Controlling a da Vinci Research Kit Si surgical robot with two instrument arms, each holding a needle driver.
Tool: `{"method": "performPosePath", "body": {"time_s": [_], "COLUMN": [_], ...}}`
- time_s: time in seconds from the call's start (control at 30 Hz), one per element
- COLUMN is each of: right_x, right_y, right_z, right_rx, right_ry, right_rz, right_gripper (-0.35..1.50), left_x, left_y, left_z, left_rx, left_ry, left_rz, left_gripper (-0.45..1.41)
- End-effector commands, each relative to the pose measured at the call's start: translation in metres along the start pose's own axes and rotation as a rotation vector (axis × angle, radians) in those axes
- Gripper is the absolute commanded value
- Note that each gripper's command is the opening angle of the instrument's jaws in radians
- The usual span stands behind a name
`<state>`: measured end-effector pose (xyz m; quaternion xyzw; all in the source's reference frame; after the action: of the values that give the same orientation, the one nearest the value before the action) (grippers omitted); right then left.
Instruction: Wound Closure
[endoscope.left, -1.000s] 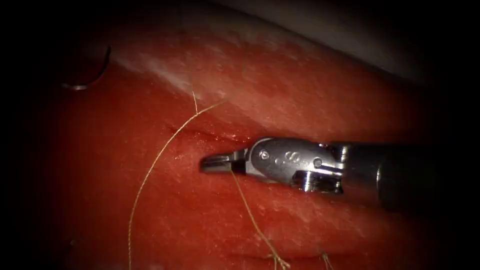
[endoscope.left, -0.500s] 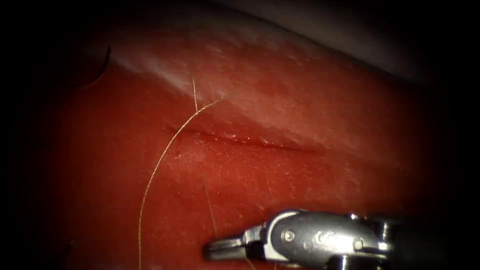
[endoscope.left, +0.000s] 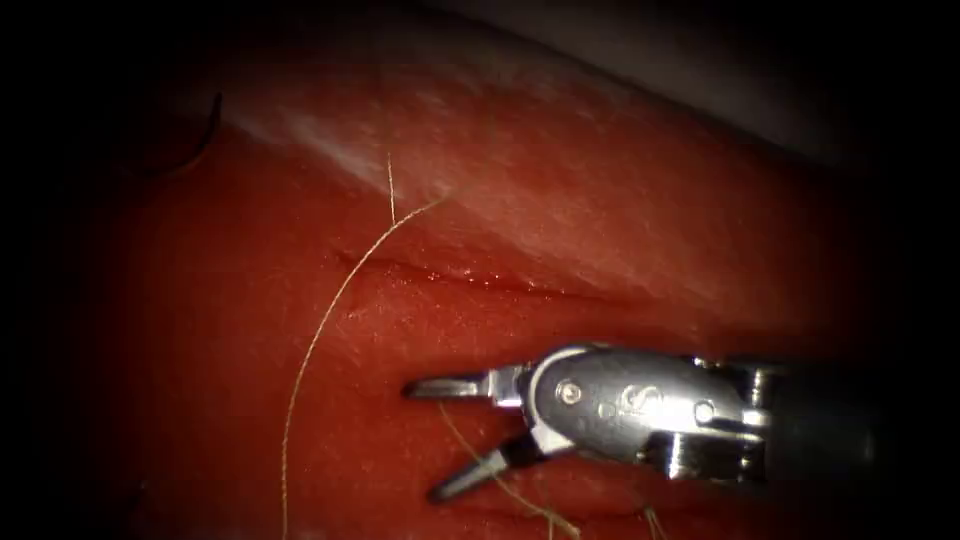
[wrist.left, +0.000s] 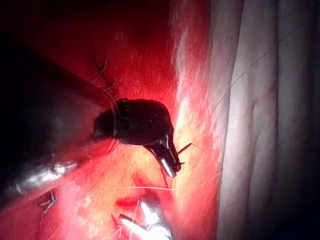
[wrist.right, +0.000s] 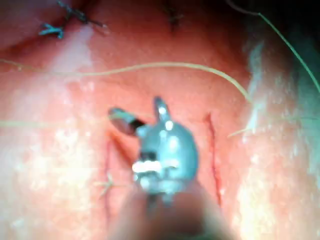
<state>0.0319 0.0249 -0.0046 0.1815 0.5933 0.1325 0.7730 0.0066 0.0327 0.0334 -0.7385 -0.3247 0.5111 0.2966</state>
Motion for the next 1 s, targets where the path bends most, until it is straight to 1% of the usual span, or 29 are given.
{"method": "performPosePath", "body": {"time_s": [0.03, 0.1, 0.2, 0.3, 0.33, 0.5, 0.53, 0.63, 0.67, 0.73, 0.77, 0.8, 0.83, 1.0], "right_x": [-0.0009, -0.0017, -0.0036, -0.0045, -0.005, -0.0055, -0.0057, -0.0059, -0.0061, -0.0063, -0.0065, -0.0066, -0.0069, -0.0071], "right_y": [0.0019, 0.0028, 0.0041, 0.0048, 0.0054, 0.0063, 0.0065, 0.0066, 0.0066, 0.0066, 0.0065, 0.0064, 0.0063, 0.0062], "right_z": [0.0007, 0.0007, 0.0011, 0.0015, 0.0018, 0.003, 0.004, 0.0049, 0.0053, 0.0056, 0.0058, 0.0058, 0.0057, 0.0051], "right_rx": [-0.012, -0.02, -0.035, -0.054, -0.066, -0.088, -0.097, -0.102, -0.099, -0.1, -0.099, -0.098, -0.091, -0.076], "right_ry": [0.0, -0.002, -0.006, -0.01, -0.012, -0.009, -0.007, -0.002, 0.017, 0.022, 0.023, 0.024, 0.024, 0.016], "right_rz": [-0.003, -0.006, -0.017, -0.022, -0.023, -0.023, -0.026, 0.02, 0.077, 0.104, 0.131, 0.142, 0.139, 0.137], "right_gripper": [1.18, 1.18, 1.18, 1.18, 1.16, 1.16, 1.16, 1.15, 1.11, 1.03, 0.71, 0.09, -0.35, -0.35], "left_x": [-0.0009, -0.001, -0.001, -0.0011, -0.0012, -0.0012, -0.0012, -0.0012, -0.0012, -0.0012, -0.0012, -0.0012, -0.0012, -0.0011], "left_y": [-0.0004, -0.0004, -0.0004, -0.0005, -0.0005, -0.0005, -0.0005, -0.0006, -0.0006, -0.0006, -0.0006, -0.0005, -0.0005, -0.0005], "left_z": [0.0003, 0.0004, 0.0004, 0.0004, 0.0005, 0.0005, 0.0005, 0.0005, 0.0005, 0.0005, 0.0005, 0.0005, 0.0005, 0.0004], "left_rx": [-0.003, -0.004, -0.004, -0.004, -0.005, -0.005, -0.005, -0.004, -0.004, -0.004, -0.004, -0.004, -0.004, -0.003], "left_ry": [-0.001, -0.001, -0.001, -0.001, -0.001, -0.001, -0.001, 0.001, 0.001, 0.001, 0.001, 0.001, 0.001, 0.001], "left_rz": [0.0, 0.001, 0.001, 0.002, 0.002, 0.003, 0.003, 0.009, 0.009, 0.008, 0.008, 0.008, 0.008, 0.007], "left_gripper": [-0.35, -0.35, -0.35, -0.35, -0.35, -0.35, -0.35, -0.35, -0.35, -0.35, -0.35, -0.35, -0.35, -0.35]}}
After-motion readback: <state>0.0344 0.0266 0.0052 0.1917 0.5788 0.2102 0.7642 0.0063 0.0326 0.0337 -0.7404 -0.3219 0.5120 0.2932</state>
